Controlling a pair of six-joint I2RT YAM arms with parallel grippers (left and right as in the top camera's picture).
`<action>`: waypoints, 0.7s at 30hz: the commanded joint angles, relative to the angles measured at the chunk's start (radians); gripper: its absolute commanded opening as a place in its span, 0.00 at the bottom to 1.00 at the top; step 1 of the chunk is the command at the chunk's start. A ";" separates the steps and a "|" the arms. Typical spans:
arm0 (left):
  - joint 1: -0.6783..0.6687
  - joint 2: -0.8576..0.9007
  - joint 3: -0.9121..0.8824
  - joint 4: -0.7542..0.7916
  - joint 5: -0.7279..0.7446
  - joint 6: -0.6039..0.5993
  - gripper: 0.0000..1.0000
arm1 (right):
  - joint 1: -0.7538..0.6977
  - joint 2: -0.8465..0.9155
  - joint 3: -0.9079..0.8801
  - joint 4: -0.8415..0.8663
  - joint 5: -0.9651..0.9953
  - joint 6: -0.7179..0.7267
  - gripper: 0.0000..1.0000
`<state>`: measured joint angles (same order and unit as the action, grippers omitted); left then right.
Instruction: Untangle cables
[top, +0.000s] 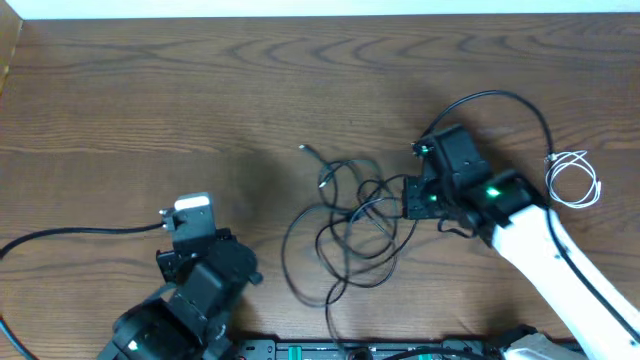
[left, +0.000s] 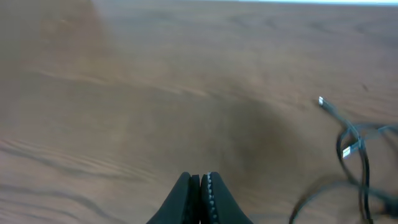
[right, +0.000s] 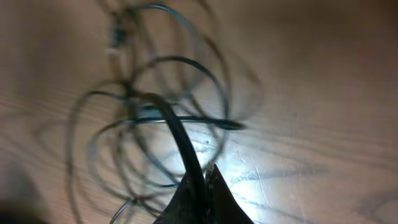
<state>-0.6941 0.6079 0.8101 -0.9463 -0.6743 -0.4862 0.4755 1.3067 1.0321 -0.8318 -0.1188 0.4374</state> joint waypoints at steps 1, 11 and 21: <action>0.138 0.010 0.014 0.033 0.405 0.158 0.08 | -0.006 -0.048 0.010 -0.020 0.008 -0.027 0.01; 0.394 0.506 0.019 0.151 1.420 0.303 0.46 | -0.006 -0.052 0.000 -0.067 0.004 -0.027 0.01; 0.341 0.784 0.019 0.375 1.627 0.303 0.57 | -0.006 -0.050 0.000 -0.071 0.004 -0.027 0.01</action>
<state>-0.3225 1.3693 0.8158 -0.6025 0.8444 -0.2054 0.4751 1.2583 1.0321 -0.9009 -0.1154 0.4236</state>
